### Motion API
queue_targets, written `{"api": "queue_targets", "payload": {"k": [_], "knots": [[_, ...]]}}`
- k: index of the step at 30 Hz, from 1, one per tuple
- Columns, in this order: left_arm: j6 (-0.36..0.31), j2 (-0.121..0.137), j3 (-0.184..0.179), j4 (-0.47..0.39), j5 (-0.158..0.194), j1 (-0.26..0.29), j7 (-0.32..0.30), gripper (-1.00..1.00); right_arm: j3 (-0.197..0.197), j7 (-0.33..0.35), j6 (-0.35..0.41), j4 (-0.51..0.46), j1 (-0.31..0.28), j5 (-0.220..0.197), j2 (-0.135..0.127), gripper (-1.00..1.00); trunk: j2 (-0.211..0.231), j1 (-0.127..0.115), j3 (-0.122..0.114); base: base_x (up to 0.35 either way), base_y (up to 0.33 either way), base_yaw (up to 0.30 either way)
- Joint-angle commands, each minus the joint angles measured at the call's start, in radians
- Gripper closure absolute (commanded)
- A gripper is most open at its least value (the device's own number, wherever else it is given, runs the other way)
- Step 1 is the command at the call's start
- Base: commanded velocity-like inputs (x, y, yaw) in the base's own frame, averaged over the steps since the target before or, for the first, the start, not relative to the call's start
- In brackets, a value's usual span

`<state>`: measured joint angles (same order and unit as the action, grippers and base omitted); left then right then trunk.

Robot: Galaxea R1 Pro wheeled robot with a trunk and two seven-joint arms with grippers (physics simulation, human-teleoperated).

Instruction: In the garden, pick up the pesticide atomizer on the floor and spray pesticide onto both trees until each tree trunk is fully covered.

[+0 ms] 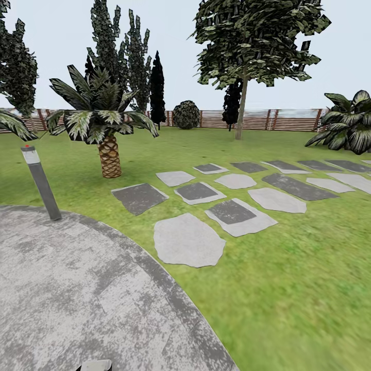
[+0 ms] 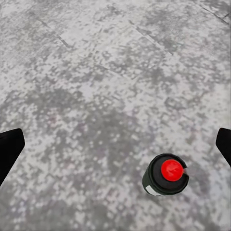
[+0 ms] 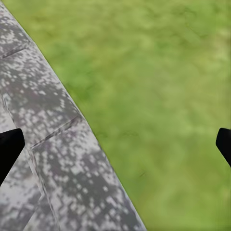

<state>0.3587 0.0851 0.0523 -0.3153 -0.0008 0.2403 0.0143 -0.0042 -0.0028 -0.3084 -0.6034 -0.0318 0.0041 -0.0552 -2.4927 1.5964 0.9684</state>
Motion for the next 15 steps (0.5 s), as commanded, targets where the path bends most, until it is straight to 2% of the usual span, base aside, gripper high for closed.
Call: {"api": "queue_targets", "payload": {"k": [1, 5, 15], "knots": [[0.003, 0.0, 0.001, 0.001, 0.0, 0.001, 0.001, -1.0, 0.0, 0.0, -0.003, 0.001, 0.0, 0.0, 0.0, -1.0, 0.0, 0.0, 0.001, 0.0, 0.0, 0.0], [0.003, 0.0, 0.001, 0.001, 0.0, 0.001, 0.001, -1.0, 0.0, 0.0, -0.003, 0.002, 0.0, 0.0, 0.0, -1.0, 0.0, 0.0, 0.001, 0.0, 0.0, -0.092], [0.003, 0.0, 0.001, 0.001, 0.002, 0.001, 0.001, -1.0, 0.0, 0.0, -0.003, 0.002, 0.0, 0.0, 0.0, -1.0, 0.0, 0.0, -0.004, 0.0, 0.0, -0.282]]}}
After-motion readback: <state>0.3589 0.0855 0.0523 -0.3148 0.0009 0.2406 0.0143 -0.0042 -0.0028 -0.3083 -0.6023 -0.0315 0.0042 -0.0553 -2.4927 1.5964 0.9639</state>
